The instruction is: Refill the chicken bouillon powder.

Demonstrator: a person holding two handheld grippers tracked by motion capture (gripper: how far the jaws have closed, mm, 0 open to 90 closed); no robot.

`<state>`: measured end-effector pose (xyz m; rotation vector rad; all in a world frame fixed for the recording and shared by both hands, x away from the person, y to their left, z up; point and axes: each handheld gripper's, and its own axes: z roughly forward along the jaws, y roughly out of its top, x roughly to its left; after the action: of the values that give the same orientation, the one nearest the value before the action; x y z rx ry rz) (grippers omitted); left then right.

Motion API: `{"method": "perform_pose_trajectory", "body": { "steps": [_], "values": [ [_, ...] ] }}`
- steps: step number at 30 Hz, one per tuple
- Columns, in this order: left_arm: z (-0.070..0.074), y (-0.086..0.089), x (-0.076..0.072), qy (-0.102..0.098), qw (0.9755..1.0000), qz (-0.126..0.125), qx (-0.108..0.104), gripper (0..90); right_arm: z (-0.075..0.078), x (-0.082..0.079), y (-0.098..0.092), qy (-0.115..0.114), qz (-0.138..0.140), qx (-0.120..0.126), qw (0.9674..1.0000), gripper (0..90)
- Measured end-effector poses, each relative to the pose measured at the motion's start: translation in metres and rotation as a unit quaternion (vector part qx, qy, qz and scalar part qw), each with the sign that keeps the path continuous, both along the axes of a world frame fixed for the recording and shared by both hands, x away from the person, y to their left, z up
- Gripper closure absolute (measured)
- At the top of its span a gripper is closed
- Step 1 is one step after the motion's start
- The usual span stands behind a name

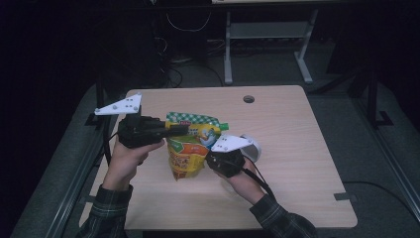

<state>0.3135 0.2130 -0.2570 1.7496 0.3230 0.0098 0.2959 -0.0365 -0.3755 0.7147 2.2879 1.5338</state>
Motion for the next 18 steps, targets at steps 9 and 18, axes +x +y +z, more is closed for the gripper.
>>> {"method": "perform_pose_trajectory", "body": {
  "steps": [9,18],
  "values": [
    [0.006,-0.002,-0.002,0.000,0.9999,-0.008,-0.009,90.0,-0.001,-0.010,0.011,-0.019,0.018,-0.004,0.9997,89.9],
    [0.008,-0.007,-0.003,0.002,0.9999,-0.012,-0.006,90.0,-0.004,-0.018,0.023,-0.035,0.030,-0.001,0.9989,89.8]
  ]
}}
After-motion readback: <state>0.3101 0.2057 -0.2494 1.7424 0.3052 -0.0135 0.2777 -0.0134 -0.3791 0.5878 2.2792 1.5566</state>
